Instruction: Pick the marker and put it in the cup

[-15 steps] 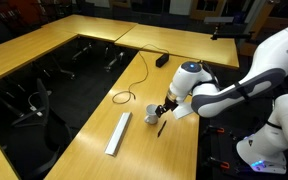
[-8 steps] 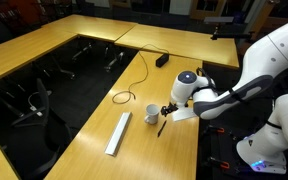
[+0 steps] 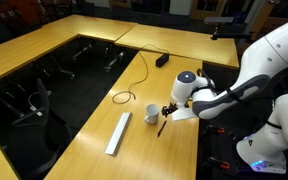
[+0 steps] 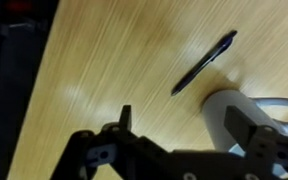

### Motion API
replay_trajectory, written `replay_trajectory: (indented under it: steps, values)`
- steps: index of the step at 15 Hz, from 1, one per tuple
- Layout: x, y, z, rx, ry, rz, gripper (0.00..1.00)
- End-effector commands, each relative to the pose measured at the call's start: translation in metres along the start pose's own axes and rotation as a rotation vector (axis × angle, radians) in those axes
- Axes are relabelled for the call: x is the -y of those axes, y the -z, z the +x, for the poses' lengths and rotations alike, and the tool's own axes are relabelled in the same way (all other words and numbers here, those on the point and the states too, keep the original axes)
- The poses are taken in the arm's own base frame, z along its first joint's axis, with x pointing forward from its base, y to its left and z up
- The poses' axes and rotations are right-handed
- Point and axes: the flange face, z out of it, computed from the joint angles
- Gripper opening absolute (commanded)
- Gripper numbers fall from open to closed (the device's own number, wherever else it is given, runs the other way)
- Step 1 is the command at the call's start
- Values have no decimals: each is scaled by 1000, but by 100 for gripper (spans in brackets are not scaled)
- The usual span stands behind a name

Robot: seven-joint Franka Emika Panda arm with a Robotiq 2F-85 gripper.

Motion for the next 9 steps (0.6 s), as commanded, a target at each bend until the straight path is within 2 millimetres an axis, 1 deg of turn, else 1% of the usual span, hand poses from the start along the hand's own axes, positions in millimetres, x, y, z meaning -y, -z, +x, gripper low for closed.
replay_trajectory:
  steps: [1,5,9]
  values:
    - [-5,-25,7,78,-128,-2,100]
    - [-5,-63,17,124,-261,-27,100]
    - [8,-96,23,129,-298,-60,100]
